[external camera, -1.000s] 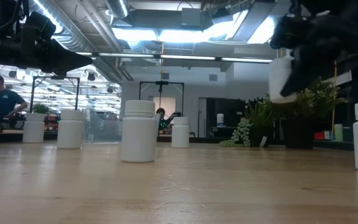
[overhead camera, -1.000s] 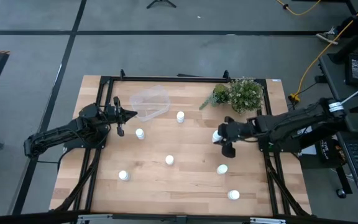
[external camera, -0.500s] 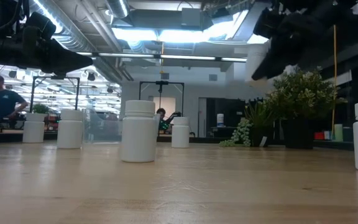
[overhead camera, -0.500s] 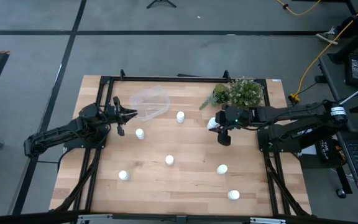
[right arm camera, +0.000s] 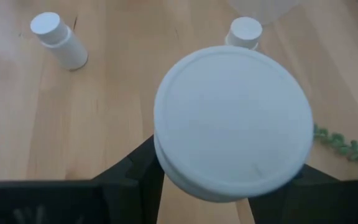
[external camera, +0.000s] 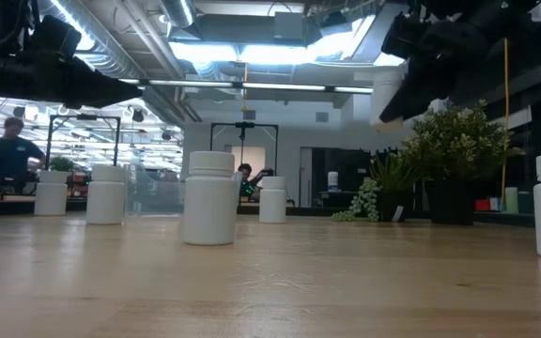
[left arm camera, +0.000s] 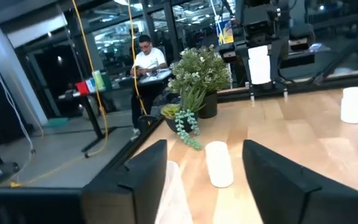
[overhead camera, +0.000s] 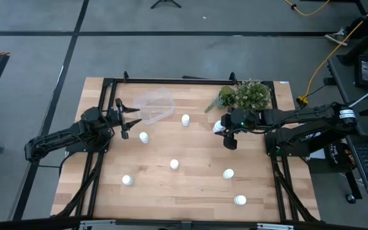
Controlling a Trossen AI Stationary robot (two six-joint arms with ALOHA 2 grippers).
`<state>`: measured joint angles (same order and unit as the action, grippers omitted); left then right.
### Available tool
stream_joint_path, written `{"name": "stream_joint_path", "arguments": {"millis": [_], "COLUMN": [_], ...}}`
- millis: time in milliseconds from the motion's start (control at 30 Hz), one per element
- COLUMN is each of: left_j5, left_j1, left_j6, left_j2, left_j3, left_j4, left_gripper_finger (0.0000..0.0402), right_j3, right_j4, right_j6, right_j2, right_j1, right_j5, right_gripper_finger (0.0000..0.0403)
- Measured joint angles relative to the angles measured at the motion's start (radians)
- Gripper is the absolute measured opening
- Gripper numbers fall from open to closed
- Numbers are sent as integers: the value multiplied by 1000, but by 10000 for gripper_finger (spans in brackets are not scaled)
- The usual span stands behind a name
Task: Pick and place pill bottles into a basket
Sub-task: Put the white medicine bottle into the transparent bin
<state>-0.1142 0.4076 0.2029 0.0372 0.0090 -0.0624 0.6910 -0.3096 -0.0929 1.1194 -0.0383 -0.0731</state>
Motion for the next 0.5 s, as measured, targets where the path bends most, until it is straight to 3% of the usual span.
{"name": "stream_joint_path", "arguments": {"millis": [133,267,500], "left_j5": [31,86,87], "left_j1": [0,0,-1], "left_j6": [-47,-203,-216], "left_j2": [0,1,71], "left_j3": [0,0,17], "left_j4": [0,13,11], "left_gripper_finger": [235,240,240], "right_j3": [0,0,0], "right_j4": [6,19,93], "right_j6": [1,10,26], "right_j2": [0,0,13], "right_j1": [0,0,0], "right_j5": [0,0,0], "right_gripper_finger": [167,167,167]}}
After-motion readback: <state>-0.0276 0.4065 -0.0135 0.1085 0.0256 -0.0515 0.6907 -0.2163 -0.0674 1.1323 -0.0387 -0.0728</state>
